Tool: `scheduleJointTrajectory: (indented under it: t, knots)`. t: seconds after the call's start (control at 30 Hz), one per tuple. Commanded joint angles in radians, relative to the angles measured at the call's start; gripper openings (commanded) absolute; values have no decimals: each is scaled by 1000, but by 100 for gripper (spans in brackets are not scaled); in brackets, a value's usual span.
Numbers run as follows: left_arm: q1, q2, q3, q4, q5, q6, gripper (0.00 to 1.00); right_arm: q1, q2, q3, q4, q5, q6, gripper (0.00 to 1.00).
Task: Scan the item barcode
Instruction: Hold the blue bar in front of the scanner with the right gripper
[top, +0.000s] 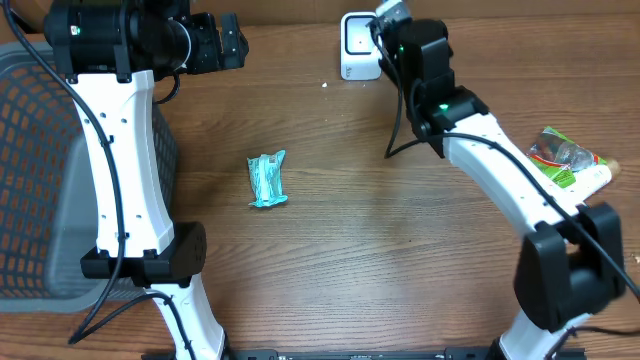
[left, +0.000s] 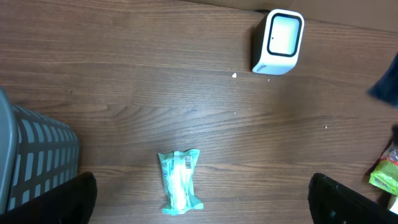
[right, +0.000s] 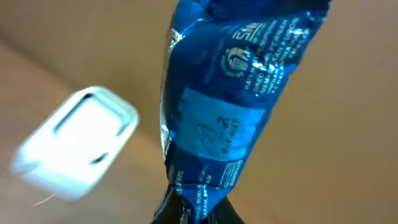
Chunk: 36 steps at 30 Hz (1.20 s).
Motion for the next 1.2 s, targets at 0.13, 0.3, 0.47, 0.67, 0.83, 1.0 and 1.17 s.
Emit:
scheduleJointTrajectory:
  t: [0.13,0.3,0.47,0.67,0.83,1.0,1.17]
  knots:
    - [-6,-18,0,1,8,11,100,4,79,15,368,151,-428,4]
    - [-7,-18,0,1,8,11,100,4,151,15,467,148,-562,4]
    - [-6,-18,0,1,8,11,100,4,249,16,583,131,-563,4]
    - [-7,-18,0,1,8,11,100,4,366,21,701,100,-681,4]
    - [-7,-18,0,1,8,11,100,4,458,56,758,80,-762,4]
    - [-7,-18,0,1,8,11,100,4,532,124,758,41,-769,4]
    - [-7,-18,0,1,8,11,100,4,584,236,698,39,-768,4]
